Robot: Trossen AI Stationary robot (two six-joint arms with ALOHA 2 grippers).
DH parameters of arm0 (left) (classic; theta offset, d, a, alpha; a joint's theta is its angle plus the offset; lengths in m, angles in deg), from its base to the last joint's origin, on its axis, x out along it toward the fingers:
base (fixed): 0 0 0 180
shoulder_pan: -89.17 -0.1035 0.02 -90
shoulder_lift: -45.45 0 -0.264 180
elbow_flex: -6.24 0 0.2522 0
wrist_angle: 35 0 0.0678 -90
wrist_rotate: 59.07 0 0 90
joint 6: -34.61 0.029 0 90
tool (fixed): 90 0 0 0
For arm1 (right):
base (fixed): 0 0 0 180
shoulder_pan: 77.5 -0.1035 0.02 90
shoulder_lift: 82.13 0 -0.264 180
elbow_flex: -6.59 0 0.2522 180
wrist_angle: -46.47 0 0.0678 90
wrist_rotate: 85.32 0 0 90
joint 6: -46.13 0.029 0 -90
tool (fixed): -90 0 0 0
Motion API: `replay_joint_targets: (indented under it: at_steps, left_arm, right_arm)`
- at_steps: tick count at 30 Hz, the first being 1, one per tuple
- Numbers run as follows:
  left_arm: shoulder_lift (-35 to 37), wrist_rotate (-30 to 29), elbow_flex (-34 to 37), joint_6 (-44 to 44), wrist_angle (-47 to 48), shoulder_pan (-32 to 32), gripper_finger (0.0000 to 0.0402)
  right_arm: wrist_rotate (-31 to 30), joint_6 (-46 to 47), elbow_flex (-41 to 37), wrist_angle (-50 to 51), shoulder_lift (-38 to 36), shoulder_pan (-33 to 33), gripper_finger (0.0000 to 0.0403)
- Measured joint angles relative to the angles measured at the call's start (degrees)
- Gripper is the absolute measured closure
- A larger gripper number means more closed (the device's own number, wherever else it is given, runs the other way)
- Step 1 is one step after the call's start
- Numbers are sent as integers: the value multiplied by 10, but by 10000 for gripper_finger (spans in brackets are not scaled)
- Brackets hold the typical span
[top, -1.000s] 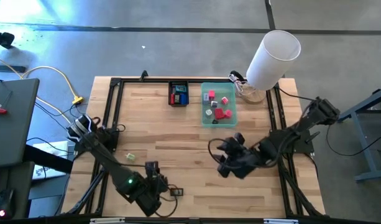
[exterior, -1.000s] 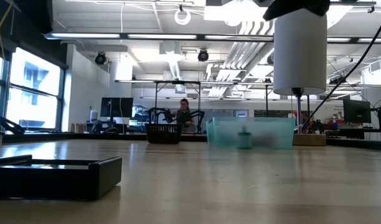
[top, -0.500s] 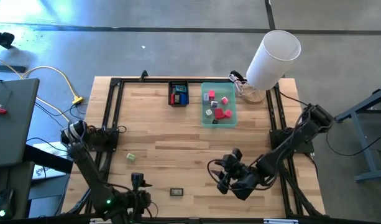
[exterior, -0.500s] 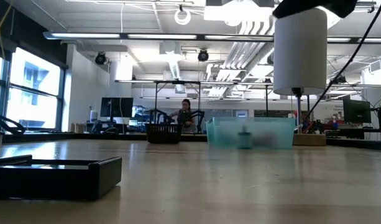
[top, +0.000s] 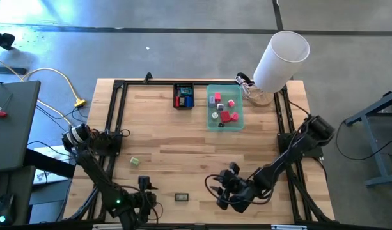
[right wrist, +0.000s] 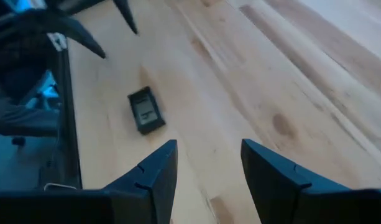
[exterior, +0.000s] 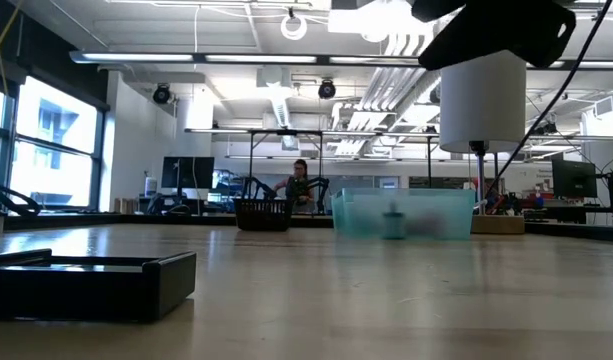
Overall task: Pick & Place Office items
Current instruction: Put the black digital timer into the black bin
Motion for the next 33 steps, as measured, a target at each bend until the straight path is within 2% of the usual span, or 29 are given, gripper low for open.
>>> replay_joint_targets:
  at_steps: [6, 11, 15, 22, 33]
  left_arm:
    - [0, -13, 48, 7, -87, -12, 113]
    - [0, -13, 92, 46, -210, -20, 112]
    - [0, -13, 120, 53, -266, -22, 112]
    - [-9, -13, 148, 52, -316, -23, 112]
    - [-73, -53, 146, 36, -357, -29, 112]
  right_arm:
    - [5, -51, 0, -51, 8, -3, 237]
    - [13, -70, 0, -77, 8, -7, 237]
    - [14, -86, 0, -89, 8, -14, 237]
    - [11, -88, 0, -93, 8, -19, 237]
    - [11, -96, 0, -93, 8, -18, 237]
